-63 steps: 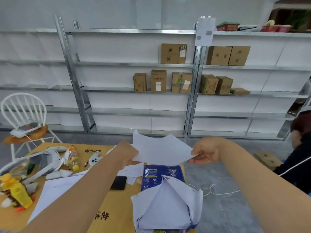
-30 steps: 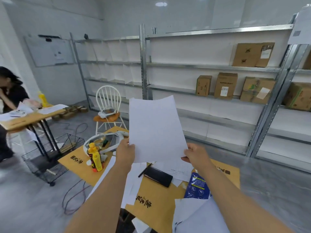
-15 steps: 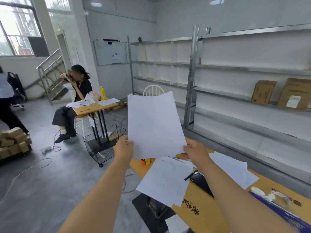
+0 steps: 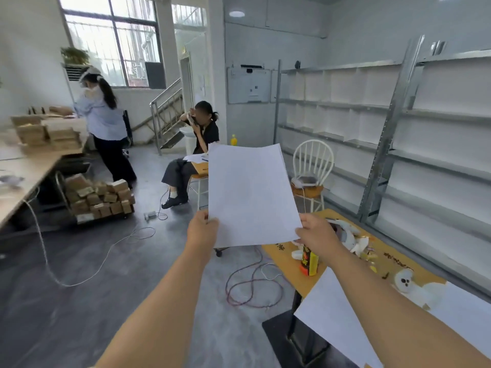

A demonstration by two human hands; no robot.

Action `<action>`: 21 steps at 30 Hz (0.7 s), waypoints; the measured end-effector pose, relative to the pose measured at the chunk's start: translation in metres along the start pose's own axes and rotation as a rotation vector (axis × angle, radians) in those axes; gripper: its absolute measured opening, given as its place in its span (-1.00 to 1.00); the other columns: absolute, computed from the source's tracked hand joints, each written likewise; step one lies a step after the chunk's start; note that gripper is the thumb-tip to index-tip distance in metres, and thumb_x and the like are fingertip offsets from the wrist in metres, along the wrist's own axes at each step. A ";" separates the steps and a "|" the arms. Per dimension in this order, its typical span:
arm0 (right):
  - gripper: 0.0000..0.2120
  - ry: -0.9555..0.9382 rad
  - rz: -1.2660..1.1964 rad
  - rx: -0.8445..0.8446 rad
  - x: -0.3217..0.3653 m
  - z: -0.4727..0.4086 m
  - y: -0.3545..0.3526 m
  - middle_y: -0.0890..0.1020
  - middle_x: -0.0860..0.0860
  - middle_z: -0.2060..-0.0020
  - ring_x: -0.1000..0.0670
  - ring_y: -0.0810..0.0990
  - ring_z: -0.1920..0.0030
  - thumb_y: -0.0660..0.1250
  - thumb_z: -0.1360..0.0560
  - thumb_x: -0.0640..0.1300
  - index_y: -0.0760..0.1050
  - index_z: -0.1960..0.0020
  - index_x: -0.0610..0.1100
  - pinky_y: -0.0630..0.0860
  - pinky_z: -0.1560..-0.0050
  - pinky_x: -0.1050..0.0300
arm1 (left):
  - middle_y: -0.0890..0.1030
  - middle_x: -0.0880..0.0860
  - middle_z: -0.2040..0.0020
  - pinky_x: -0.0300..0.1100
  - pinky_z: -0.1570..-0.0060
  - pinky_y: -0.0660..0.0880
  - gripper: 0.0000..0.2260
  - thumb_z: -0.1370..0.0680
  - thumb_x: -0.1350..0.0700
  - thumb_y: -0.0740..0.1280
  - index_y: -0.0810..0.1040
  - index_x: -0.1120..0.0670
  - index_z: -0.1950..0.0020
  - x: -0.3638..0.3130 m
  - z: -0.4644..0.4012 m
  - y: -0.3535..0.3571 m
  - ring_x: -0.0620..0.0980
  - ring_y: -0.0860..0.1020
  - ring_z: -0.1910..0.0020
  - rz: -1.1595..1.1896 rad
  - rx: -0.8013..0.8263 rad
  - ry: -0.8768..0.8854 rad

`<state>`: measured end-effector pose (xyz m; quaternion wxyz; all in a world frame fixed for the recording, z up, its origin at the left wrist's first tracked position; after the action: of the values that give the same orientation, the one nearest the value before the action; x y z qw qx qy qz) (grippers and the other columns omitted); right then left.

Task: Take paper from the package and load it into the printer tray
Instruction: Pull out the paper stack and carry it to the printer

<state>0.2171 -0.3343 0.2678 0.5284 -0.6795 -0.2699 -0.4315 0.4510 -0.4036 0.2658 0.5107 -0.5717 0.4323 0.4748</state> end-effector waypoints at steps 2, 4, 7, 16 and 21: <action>-0.67 -0.036 0.037 0.024 0.017 -0.008 0.022 0.68 -0.04 -0.04 -0.07 0.63 -0.03 0.18 -0.45 -0.32 0.55 -0.14 -0.13 0.60 -0.07 -0.12 | 0.53 0.05 0.13 -0.27 0.36 0.37 -0.83 -0.57 0.30 0.18 0.49 0.13 -0.08 0.004 -0.006 -0.023 0.01 0.46 0.19 0.015 -0.045 -0.022; -0.71 -0.074 0.074 0.047 0.032 -0.017 0.041 0.65 -0.04 -0.03 -0.04 0.59 -0.01 0.18 -0.49 -0.33 0.53 -0.16 -0.19 0.56 0.11 0.10 | 0.55 0.05 0.16 -0.19 0.28 0.41 -0.83 -0.55 0.28 0.19 0.51 0.16 -0.09 0.009 -0.012 -0.049 0.06 0.50 0.17 0.026 -0.085 -0.046; -0.73 -0.125 0.102 0.095 0.056 -0.028 0.072 0.62 -0.08 -0.04 -0.05 0.56 0.01 0.17 -0.53 -0.32 0.50 -0.19 -0.22 0.46 0.23 0.25 | 0.53 0.00 0.24 -0.17 0.26 0.43 -0.87 -0.57 0.28 0.19 0.48 0.09 0.00 0.012 -0.016 -0.086 0.07 0.50 0.16 0.003 -0.152 -0.047; -0.83 -0.321 0.251 0.221 0.107 -0.062 0.161 0.60 -0.24 0.20 -0.12 0.43 0.27 0.11 -0.50 -0.37 0.47 0.03 -0.35 0.19 0.35 0.18 | 0.56 0.07 -0.03 -0.11 0.12 0.47 -0.81 -0.61 0.25 0.16 0.47 0.11 -0.17 0.016 -0.026 -0.164 0.05 0.50 0.07 -0.029 -0.300 -0.064; -0.79 -0.314 0.249 0.335 0.112 -0.085 0.190 0.59 -0.16 0.23 -0.14 0.52 0.23 0.09 -0.46 -0.41 0.49 0.13 -0.25 0.30 0.30 0.16 | 0.53 0.04 -0.02 -0.11 0.08 0.44 -0.80 -0.62 0.24 0.13 0.46 0.10 -0.20 0.019 -0.040 -0.177 0.01 0.49 0.08 -0.056 -0.368 -0.098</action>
<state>0.4021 -0.4814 0.2794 0.6341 -0.6693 -0.3306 -0.2017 0.6316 -0.4255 0.2784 0.4310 -0.6437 0.2966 0.5586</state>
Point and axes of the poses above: each hand's wrist, its own z-axis away from the middle knuckle, its own y-axis out of the palm, x = y × z, the point moved 2 cm from there along -z, towards the middle knuckle
